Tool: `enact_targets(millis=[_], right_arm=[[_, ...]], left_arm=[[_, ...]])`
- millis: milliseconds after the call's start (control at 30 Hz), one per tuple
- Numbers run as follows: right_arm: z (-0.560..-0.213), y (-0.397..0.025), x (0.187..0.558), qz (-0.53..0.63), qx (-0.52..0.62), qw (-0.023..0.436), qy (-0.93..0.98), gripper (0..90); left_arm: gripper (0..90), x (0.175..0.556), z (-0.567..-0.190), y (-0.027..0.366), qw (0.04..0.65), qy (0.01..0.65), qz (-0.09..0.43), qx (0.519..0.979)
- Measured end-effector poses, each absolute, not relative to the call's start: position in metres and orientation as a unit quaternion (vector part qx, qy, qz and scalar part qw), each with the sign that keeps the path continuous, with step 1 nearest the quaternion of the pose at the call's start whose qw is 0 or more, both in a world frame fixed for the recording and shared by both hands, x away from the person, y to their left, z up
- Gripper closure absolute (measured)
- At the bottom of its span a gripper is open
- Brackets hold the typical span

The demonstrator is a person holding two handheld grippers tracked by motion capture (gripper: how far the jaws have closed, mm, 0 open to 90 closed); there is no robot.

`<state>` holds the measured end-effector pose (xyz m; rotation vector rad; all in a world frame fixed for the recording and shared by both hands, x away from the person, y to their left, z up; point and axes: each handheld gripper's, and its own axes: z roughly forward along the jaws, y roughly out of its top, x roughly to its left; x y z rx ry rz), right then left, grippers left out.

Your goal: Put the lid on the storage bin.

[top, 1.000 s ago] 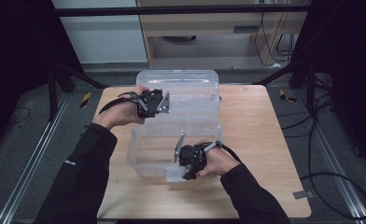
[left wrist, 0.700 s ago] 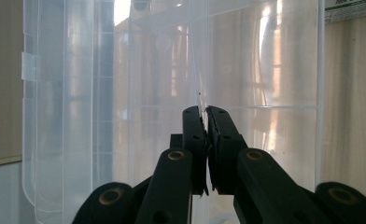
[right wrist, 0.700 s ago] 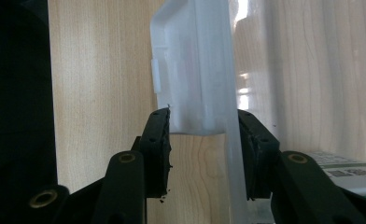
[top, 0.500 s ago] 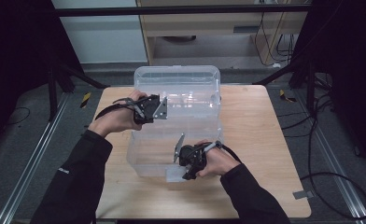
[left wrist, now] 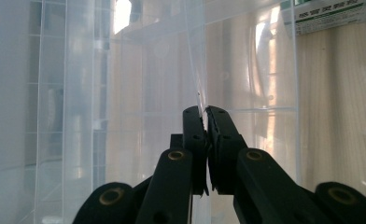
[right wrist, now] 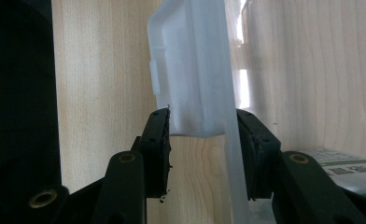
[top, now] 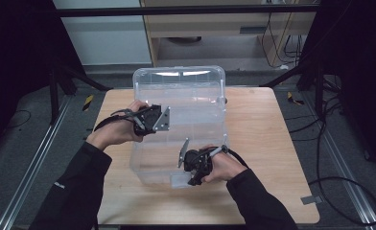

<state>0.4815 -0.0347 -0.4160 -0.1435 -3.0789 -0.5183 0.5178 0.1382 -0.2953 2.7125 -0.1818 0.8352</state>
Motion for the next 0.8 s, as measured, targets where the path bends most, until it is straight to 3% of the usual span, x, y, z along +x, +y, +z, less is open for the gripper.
enact_targets(millis=[800], right_arm=[[-0.416,-0.036,0.478,-0.173,-0.041,-0.001,-0.984,59.1]], left_arm=[[86.3,0.491,-0.306,0.144,0.174,-0.057,0.268,0.946]])
